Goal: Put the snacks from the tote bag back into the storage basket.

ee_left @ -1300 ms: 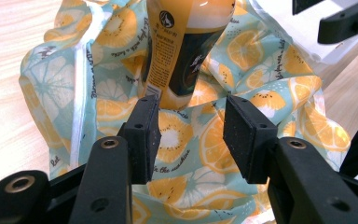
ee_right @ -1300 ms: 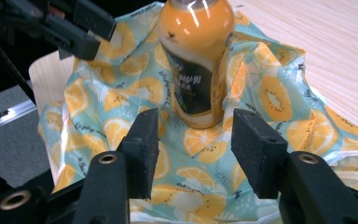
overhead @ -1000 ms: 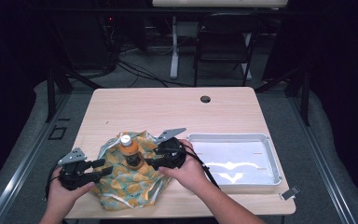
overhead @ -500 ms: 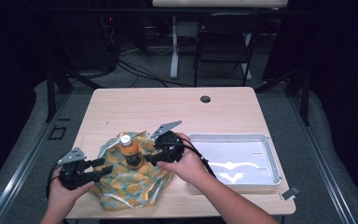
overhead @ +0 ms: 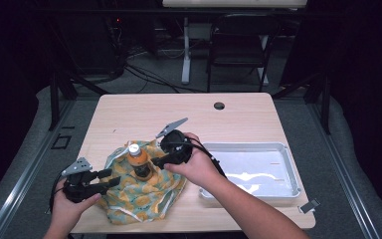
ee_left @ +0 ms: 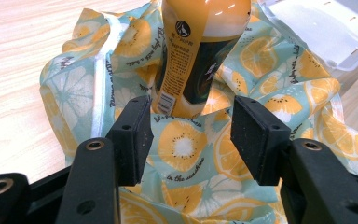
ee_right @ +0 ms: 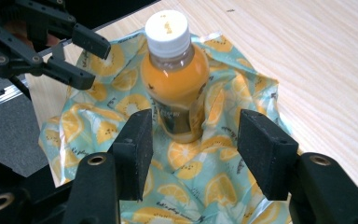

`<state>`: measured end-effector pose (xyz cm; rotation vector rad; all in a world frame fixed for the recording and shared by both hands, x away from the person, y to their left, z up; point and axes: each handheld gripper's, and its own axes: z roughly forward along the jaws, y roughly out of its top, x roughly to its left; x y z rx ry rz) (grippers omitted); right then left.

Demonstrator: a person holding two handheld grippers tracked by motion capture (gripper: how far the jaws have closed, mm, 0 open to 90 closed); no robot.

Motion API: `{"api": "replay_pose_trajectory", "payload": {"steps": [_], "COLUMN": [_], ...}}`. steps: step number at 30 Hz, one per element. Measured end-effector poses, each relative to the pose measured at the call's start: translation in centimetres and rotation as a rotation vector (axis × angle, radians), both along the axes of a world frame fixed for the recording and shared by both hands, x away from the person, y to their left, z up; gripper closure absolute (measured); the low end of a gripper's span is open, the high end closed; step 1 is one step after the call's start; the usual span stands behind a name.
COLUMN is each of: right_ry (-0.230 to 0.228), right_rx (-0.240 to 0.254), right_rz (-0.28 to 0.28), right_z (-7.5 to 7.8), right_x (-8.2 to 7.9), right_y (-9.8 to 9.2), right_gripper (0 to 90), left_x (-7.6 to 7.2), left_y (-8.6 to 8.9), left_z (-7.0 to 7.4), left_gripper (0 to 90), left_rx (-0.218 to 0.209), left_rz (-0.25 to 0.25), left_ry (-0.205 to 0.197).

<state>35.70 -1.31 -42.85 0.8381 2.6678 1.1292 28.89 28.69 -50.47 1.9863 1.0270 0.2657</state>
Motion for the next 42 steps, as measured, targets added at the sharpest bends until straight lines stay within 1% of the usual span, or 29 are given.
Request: {"api": "replay_pose_trajectory", "payload": {"steps": [5,11,16,22,25,29,30,31,32,33,34,35,38,39,40,42], "right_ry": [-0.009,-0.018,-0.025,-0.037,-0.035,-0.031,-0.027,-0.024,-0.023,-0.018,-0.017,-0.011,-0.001,0.003,0.007,0.022], "right_rx": [-0.016,-0.011,-0.020,-0.010,-0.008,-0.022,-0.019,-0.029,-0.027,-0.040,-0.038,-0.048,-0.060,-0.053,-0.067,-0.077], "right_rz": [0.002,-0.002,0.008,0.012,0.018,0.023,0.024,0.030,0.028,0.035,0.033,0.043,0.046,0.041,0.049,0.053], "right_z": [0.7,1.6,2.3,3.2,3.4,3.5,3.4,3.3,3.2,3.2,3.0,3.0,2.8,2.7,2.7,2.5], "right_x": [0.6,0.9,1.1,1.4,1.7,2.1,2.2,2.3,2.3,2.4,2.5,2.6,2.9,3.0,3.1,3.2], "right_y": [0.4,0.9,1.3,2.1,2.6,3.3,3.6,3.8,4.0,4.2,4.4,4.5,5.1,5.3,5.4,5.8], "right_gripper": [45.4,45.5,45.7,45.7,45.7,45.7,45.7,45.7,45.6,45.6,45.7,45.6,45.6,45.5,45.4,45.4], "left_x": [0.0,0.0,0.1,0.1,0.1,0.1,0.1,0.1,0.1,0.1,0.1,0.1,0.1,0.1,0.1,0.1], "left_y": [0.1,0.2,0.3,0.3,0.3,0.3,0.3,0.3,0.3,0.3,0.3,0.3,0.4,0.4,0.4,0.3], "left_z": [-0.1,-0.1,0.0,-0.1,-0.1,-0.1,-0.1,-0.1,-0.1,-0.1,-0.1,-0.1,-0.1,-0.1,-0.2,-0.2], "left_gripper": [48.1,48.2,48.3,48.2,48.2,48.2,48.2,48.2,48.3,48.2,48.2,48.2,48.3,48.2,48.2,48.2], "left_rx": [-0.002,-0.006,-0.003,-0.003,-0.002,-0.003,-0.004,-0.003,-0.003,-0.004,-0.005,-0.004,0.000,0.001,-0.001,-0.002], "left_rz": [0.007,0.011,0.013,0.013,0.013,0.014,0.014,0.015,0.016,0.017,0.017,0.018,0.014,0.014,0.016,0.018], "left_ry": [-0.001,-0.002,-0.005,-0.004,-0.005,-0.007,-0.007,-0.006,-0.005,-0.004,-0.002,-0.003,0.003,0.003,0.000,-0.003]}}
